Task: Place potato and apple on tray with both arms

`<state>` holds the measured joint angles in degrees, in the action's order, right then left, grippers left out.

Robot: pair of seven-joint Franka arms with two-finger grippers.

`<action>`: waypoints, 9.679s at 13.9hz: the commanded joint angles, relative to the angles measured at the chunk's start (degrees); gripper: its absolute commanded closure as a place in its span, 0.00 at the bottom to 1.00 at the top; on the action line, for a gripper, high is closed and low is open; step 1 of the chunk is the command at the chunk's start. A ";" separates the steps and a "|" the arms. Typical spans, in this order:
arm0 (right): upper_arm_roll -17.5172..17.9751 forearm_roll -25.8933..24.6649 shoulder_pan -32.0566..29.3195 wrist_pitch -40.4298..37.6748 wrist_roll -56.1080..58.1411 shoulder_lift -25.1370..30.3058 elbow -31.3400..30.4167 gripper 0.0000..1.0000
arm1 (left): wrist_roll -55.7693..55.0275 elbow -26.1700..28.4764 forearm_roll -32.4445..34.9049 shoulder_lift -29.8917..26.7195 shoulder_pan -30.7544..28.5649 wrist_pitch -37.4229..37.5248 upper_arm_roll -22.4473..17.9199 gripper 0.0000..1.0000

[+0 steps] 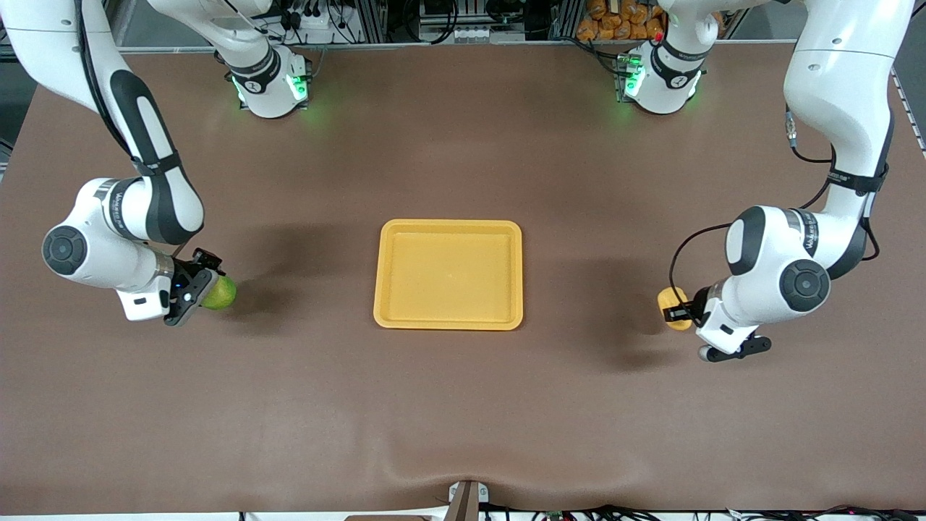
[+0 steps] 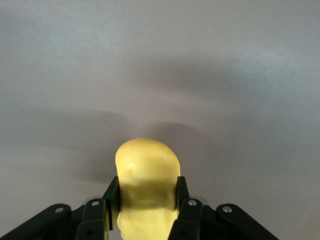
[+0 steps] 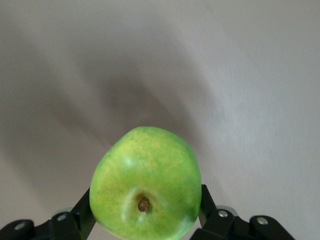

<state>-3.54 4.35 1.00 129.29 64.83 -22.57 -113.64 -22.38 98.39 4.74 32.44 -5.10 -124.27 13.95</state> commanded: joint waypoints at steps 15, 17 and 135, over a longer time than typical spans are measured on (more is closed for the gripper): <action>2.83 1.01 18.86 -1.50 0.66 4.90 1.93 1.00 | -13.28 -3.98 0.09 -1.77 9.04 6.59 9.60 0.97; 2.74 1.01 20.97 -1.50 -1.01 4.73 3.33 1.00 | -17.42 -5.65 0.61 -1.07 12.64 6.50 9.51 0.98; -1.04 -3.04 0.67 -43.34 -67.02 26.70 19.33 0.00 | 12.62 -6.80 -3.51 -39.22 12.13 41.56 -13.87 0.00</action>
<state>-4.73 2.38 1.27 85.93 -1.46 4.22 -94.82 -10.38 91.71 2.18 -6.35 6.69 -83.18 0.52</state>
